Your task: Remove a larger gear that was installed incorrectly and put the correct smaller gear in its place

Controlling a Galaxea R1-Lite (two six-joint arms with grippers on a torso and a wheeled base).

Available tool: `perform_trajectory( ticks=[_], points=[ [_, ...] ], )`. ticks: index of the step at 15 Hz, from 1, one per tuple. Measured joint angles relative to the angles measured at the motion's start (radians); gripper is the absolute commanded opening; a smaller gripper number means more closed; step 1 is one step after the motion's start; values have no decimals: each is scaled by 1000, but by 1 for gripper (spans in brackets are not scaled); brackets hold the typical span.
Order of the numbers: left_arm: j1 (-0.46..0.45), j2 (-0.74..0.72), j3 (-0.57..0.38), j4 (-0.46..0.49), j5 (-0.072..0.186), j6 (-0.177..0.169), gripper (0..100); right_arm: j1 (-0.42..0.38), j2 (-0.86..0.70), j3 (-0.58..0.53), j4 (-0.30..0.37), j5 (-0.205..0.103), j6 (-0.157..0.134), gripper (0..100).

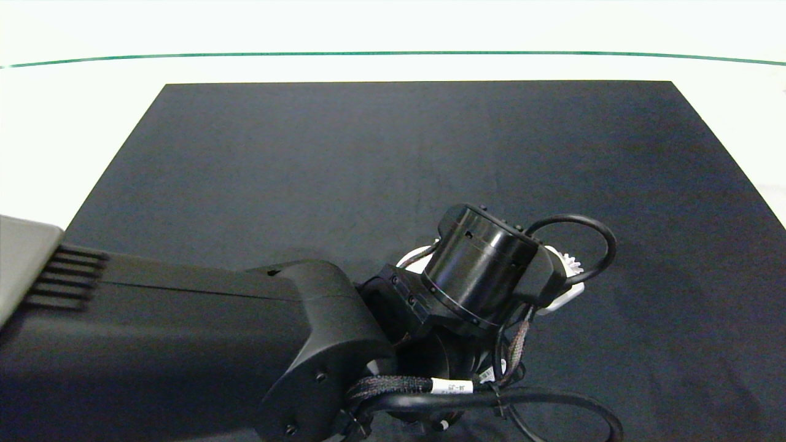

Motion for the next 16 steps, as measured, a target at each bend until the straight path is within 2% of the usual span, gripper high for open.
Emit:
perform_trajectory(
  ticks=[16],
  points=[
    [43, 30, -1, -18, -1, 13, 22, 9, -14, 17, 1, 1, 8, 100]
  ],
)
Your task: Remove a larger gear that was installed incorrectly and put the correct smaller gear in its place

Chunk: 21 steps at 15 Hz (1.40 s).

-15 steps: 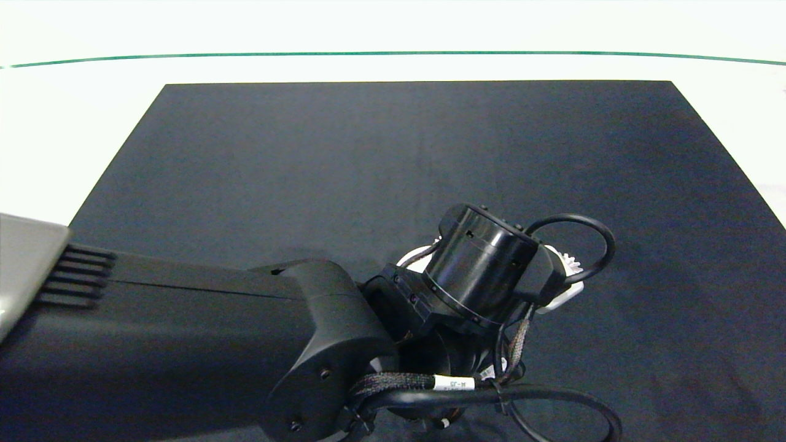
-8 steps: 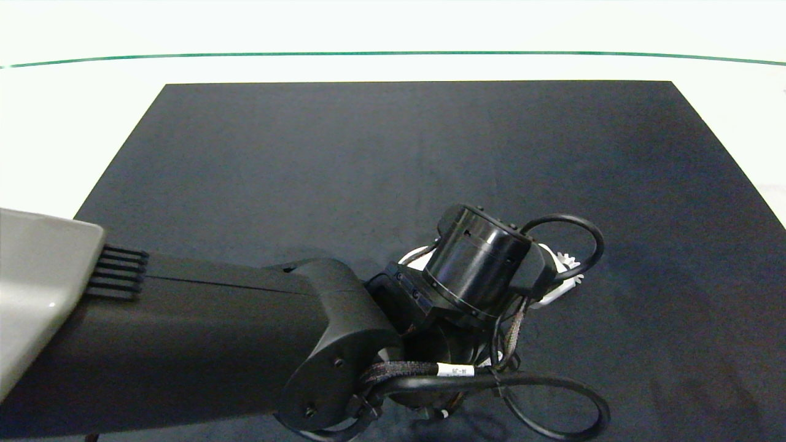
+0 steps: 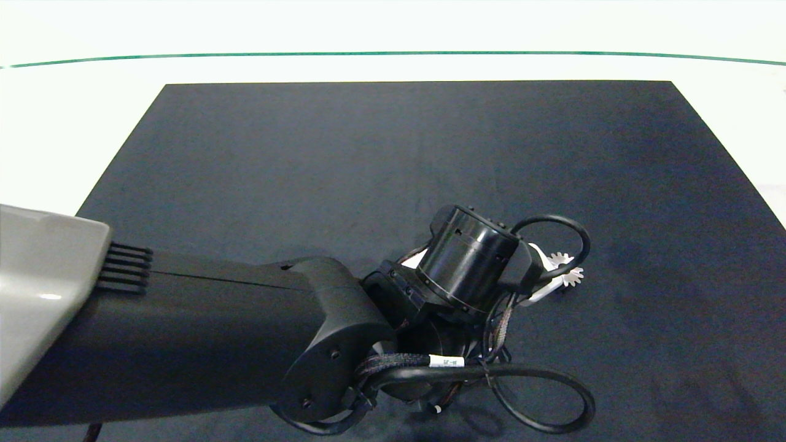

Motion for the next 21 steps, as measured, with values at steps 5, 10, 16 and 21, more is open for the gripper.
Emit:
perform_trajectory(
  ticks=[5, 10, 16, 21],
  points=[
    [1, -8, 11, -1, 1, -2, 22, 1, -2, 7, 0, 0, 0, 100],
    [-5, -6, 15, -18, 2, -2, 22, 0, -4, 12, 0, 0, 4, 100],
    [-12, -2, 23, -17, 2, 4, 22, 2, -4, 27, -1, 2, 16, 100],
    [-15, 2, 23, -29, 0, 11, 100, 2, -4, 30, -1, 4, 16, 100]
  ],
)
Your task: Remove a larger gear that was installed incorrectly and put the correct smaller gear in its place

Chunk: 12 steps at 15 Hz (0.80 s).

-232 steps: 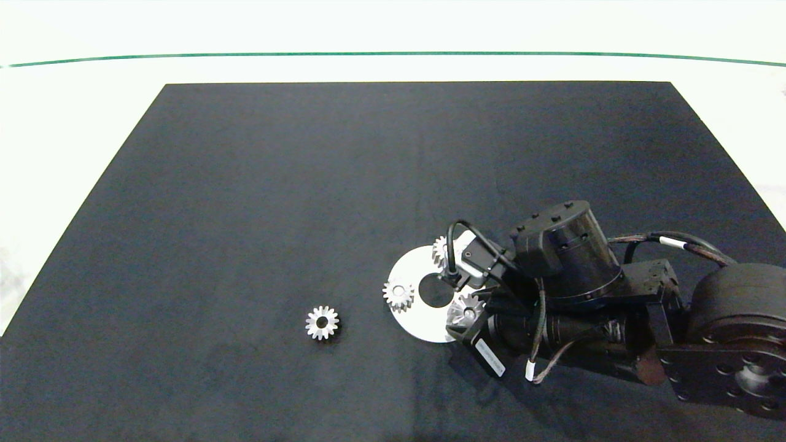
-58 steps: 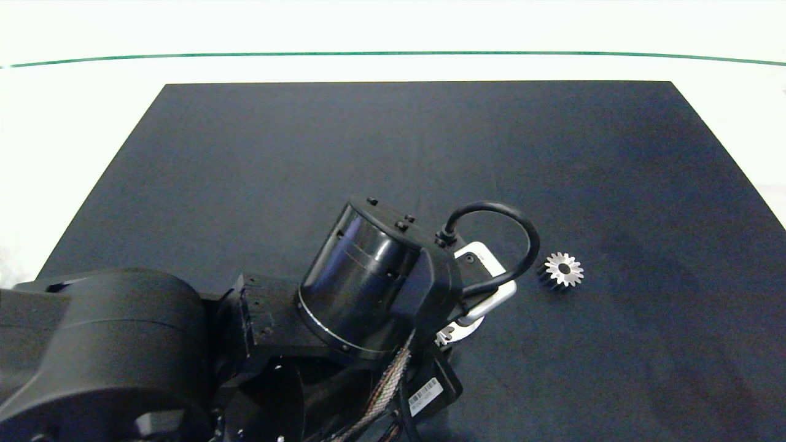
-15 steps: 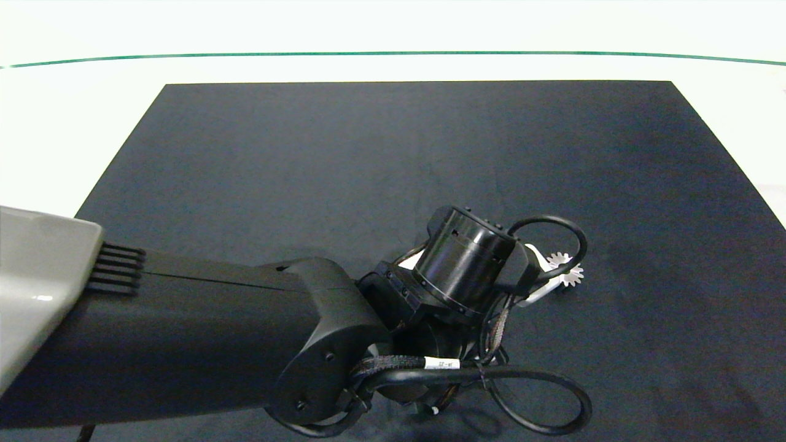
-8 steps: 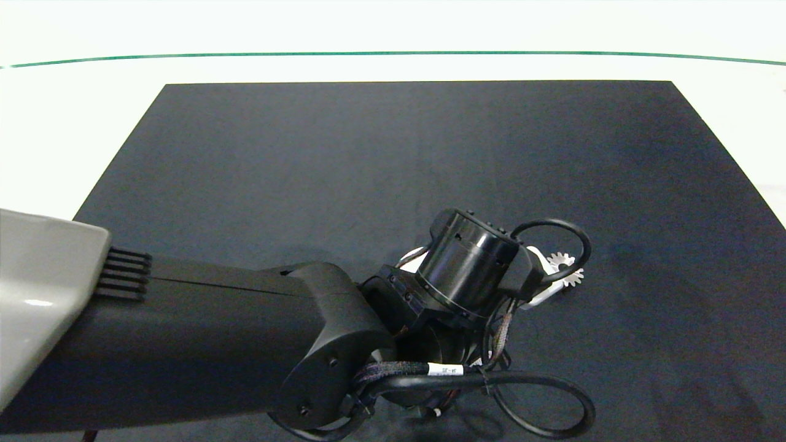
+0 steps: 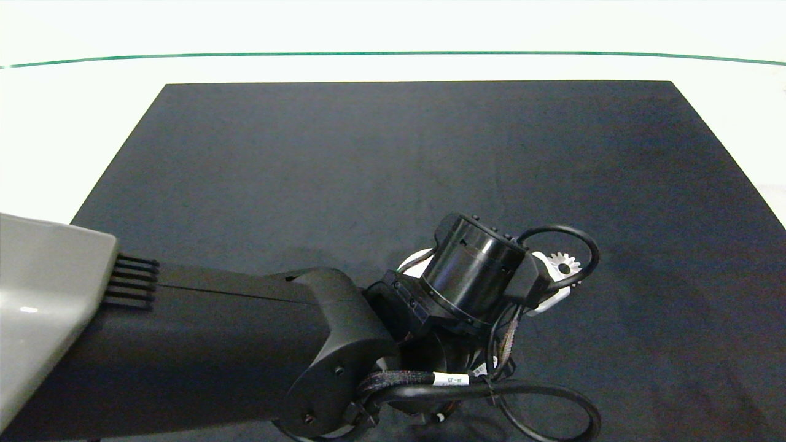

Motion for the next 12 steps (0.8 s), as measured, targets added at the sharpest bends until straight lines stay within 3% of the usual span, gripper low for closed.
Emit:
perform_trajectory(
  ticks=[7, 12],
  points=[
    [2, -27, 12, 7, 0, -21, 100, -2, 0, 0, 0, 0, 1, 100],
    [46, -153, 100, 10, 0, -41, 100, -15, -12, 0, 1, -4, 7, 100]
  ],
)
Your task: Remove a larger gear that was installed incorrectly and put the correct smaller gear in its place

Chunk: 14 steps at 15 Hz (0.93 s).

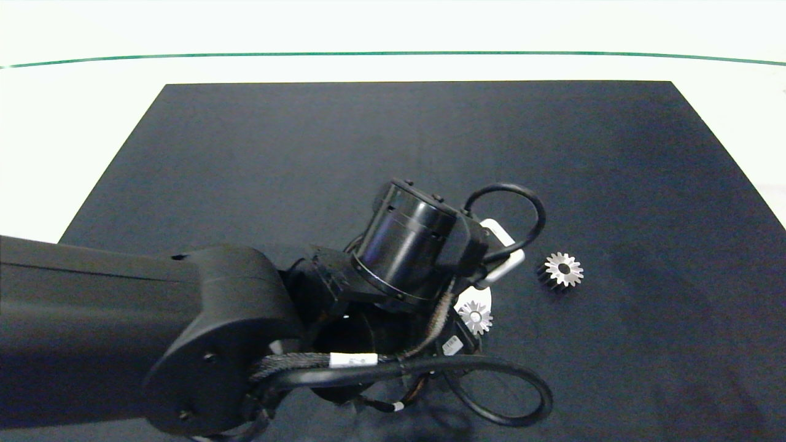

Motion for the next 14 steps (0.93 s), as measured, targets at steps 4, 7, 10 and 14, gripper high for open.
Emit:
perform_trajectory(
  ticks=[4, 7, 10, 14],
  points=[
    [114, -179, 135, 1, 0, -1, 100, -53, -8, 6, 0, -1, 3, 100],
    [269, -361, 250, 12, 0, -1, 100, -107, -18, 9, 0, -3, 4, 100],
    [473, -558, 308, 94, 0, 0, 100, -172, -37, 11, 0, -4, 4, 100],
    [711, -805, 321, 216, 0, 1, 100, -258, -91, 12, -1, -10, 3, 100]
  ],
)
